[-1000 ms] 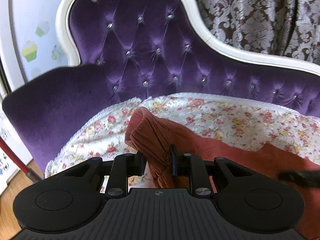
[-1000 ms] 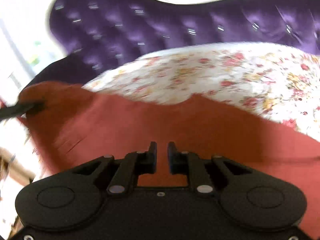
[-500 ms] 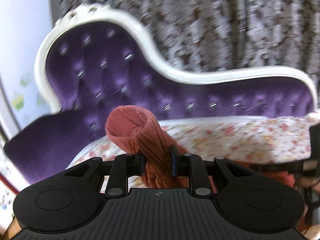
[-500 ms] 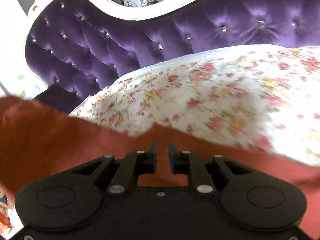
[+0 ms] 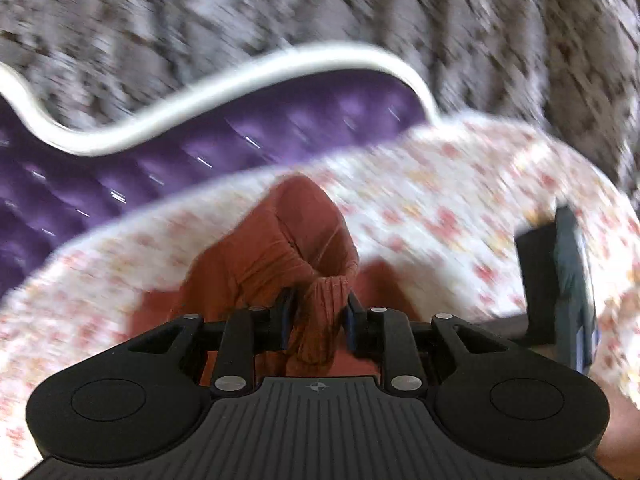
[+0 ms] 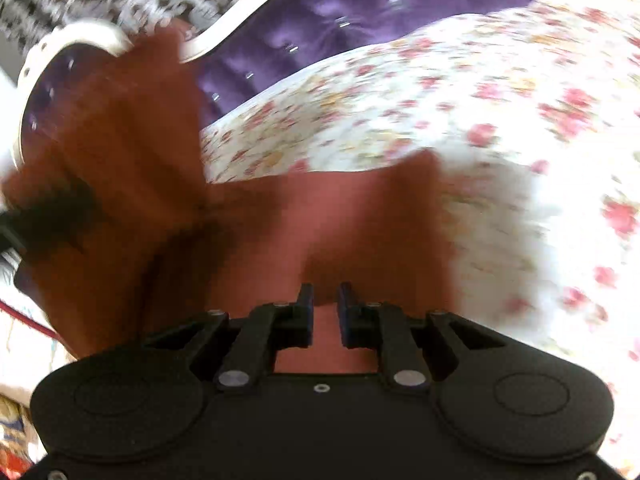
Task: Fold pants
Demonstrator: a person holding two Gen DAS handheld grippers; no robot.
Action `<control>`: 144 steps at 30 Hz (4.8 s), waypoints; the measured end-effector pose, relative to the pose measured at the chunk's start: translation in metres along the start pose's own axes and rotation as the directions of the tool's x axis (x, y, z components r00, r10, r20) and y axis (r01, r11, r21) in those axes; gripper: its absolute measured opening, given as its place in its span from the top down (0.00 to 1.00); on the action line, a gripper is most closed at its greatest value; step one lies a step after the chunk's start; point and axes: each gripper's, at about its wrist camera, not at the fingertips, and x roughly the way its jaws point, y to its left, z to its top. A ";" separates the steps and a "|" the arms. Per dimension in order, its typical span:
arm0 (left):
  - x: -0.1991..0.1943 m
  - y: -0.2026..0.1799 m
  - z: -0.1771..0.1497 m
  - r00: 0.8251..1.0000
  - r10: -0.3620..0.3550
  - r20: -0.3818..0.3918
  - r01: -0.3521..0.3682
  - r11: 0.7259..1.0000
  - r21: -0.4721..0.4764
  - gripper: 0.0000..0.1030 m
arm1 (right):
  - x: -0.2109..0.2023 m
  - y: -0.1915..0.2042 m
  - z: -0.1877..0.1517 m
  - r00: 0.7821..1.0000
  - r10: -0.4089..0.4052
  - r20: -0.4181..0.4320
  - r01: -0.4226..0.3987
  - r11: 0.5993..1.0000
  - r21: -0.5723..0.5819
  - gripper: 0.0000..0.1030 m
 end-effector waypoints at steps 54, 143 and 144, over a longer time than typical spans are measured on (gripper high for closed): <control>0.009 0.134 -0.090 0.977 0.160 -0.138 -0.203 0.893 -0.402 0.48 | -0.038 0.077 -0.004 0.988 0.014 0.157 0.043 0.933 -0.356 0.78; 0.060 0.148 -0.095 0.964 0.105 -0.245 -0.181 0.931 -0.316 0.27 | -0.006 -0.002 -0.008 0.992 -0.085 0.093 0.104 0.970 -0.220 0.15; 0.063 0.149 -0.094 0.966 0.085 -0.244 -0.164 0.931 -0.326 0.27 | -0.005 -0.005 -0.005 0.993 -0.066 0.093 0.084 0.974 -0.208 0.15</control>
